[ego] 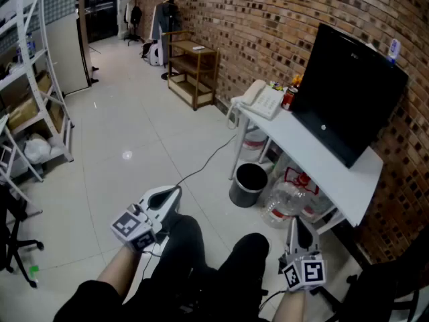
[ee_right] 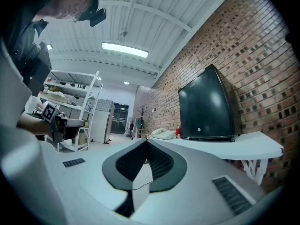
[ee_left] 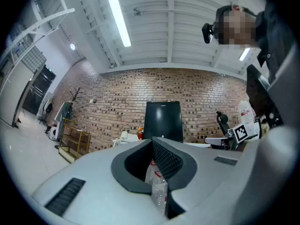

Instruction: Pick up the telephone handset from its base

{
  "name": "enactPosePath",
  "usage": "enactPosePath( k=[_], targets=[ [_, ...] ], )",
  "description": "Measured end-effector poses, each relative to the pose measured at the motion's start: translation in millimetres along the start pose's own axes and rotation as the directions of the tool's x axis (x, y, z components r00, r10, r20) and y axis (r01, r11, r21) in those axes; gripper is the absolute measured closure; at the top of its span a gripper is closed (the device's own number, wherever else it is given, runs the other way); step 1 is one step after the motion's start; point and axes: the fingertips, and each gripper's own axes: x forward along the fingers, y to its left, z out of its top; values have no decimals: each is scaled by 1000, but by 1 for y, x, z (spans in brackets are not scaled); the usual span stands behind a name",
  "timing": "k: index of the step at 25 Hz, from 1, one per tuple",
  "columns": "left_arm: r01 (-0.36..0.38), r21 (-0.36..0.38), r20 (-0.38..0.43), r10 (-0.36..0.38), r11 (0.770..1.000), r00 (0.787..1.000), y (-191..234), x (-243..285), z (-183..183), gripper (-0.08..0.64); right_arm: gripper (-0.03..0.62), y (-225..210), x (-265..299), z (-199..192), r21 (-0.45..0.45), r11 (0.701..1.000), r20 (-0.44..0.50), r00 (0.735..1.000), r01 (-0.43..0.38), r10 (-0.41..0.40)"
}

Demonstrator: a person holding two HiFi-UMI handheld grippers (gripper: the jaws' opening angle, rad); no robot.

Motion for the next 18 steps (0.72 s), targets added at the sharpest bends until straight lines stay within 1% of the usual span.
enactPosePath(
  k=[5,8,10,12,14,18],
  targets=[
    [-10,-12,-13,10,1000,1000,7,5,15,557,583,-2,8,10,-10,1000,-15,1000,-14,13],
    [-7,-32,5,7,999,1000,13,9,33,557,583,-6,16,25,-43,999,-19,1000,-20,19],
    [-11,-19,16,11,1000,1000,17,11,44,557,583,-7,20,36,-52,998,-6,999,-31,31],
    [-9,10,22,9,1000,1000,19,16,51,557,583,-8,24,44,-39,998,9,999,-44,45],
    [7,22,28,-8,1000,1000,20,24,52,556,583,-11,31,46,-28,998,14,998,-53,53],
    [47,23,23,-47,999,999,27,46,48,557,583,-16,52,42,-34,997,-9,997,-72,71]
  ],
)
